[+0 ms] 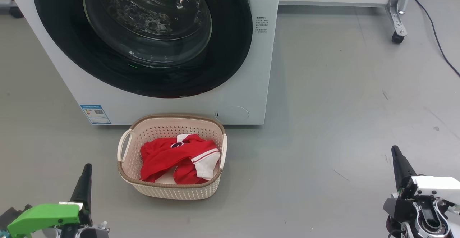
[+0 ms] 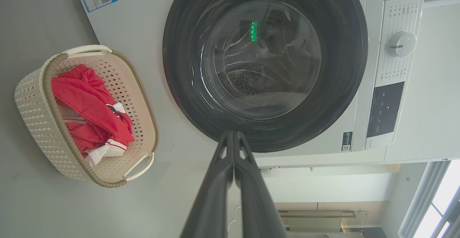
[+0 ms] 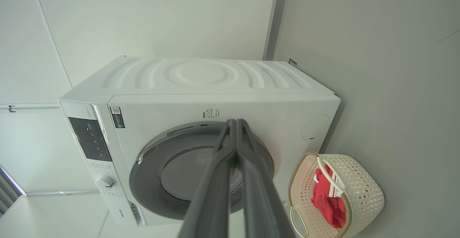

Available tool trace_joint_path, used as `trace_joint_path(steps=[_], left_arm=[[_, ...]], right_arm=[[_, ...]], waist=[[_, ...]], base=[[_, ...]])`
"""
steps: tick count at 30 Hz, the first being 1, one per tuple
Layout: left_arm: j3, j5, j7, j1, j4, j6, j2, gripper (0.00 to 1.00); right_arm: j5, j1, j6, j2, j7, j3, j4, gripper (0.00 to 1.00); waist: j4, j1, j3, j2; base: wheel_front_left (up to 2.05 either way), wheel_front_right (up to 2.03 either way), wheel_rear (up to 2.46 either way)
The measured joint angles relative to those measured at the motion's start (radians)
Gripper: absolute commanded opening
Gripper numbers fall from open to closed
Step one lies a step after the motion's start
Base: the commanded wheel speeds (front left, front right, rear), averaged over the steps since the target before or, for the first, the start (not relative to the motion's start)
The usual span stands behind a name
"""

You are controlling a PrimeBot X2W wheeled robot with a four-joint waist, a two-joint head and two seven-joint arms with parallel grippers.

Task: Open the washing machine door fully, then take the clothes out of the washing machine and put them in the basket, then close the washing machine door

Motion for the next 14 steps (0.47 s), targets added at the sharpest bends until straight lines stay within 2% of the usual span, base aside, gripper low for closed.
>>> trace_joint_path(steps=[14], left_arm=[[0.001,0.0,0.0,0.0,-0.001,0.0,0.0,0.0]], right_arm=[[0.0,0.0,0.0,0.0,0.0,0.0,0.0,0.0]], waist=[[0.0,0.0,0.0,0.0]], base=[[0.0,0.0,0.0]])
